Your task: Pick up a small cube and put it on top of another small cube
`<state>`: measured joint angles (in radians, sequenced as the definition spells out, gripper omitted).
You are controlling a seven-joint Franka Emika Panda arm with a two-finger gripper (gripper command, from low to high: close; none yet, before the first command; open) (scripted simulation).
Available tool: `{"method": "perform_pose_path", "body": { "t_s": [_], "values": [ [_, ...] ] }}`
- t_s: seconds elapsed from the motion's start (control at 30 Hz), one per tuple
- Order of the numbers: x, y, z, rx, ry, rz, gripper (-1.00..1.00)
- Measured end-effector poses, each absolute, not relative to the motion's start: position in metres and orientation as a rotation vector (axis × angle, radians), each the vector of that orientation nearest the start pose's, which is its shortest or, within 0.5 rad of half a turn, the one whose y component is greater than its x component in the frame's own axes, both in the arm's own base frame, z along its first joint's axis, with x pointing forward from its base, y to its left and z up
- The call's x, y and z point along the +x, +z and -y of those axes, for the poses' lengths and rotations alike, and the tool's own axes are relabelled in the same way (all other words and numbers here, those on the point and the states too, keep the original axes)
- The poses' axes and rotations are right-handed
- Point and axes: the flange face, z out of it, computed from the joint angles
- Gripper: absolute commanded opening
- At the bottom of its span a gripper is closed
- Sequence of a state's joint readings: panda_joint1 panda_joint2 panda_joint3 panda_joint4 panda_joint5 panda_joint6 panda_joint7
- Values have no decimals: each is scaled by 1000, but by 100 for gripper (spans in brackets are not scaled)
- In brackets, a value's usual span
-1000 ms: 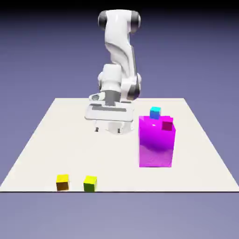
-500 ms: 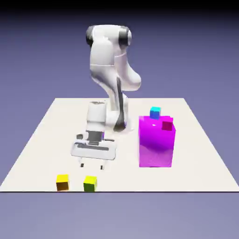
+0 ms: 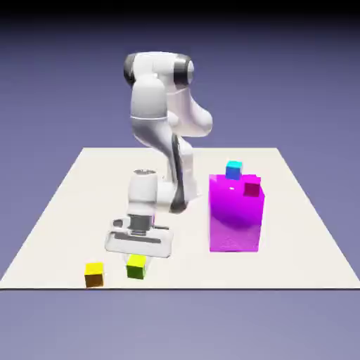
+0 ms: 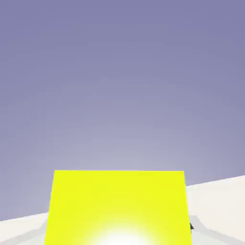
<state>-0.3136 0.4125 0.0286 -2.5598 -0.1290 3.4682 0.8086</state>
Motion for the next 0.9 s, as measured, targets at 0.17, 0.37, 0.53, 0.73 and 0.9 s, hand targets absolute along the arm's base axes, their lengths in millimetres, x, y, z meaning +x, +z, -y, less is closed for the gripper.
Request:
{"method": "perform_pose_path", "body": {
  "t_s": [0.17,0.37,0.53,0.73,0.9],
  "values": [
    [463,191,156,-2524,-734,-1577,-100],
    [464,217,199,-2378,-756,-1849,-100],
    [466,222,217,-2292,-763,-1957,-100],
    [482,166,229,-2286,-760,-1957,100],
    [474,196,224,-2299,-767,-1956,100]
  ]
}}
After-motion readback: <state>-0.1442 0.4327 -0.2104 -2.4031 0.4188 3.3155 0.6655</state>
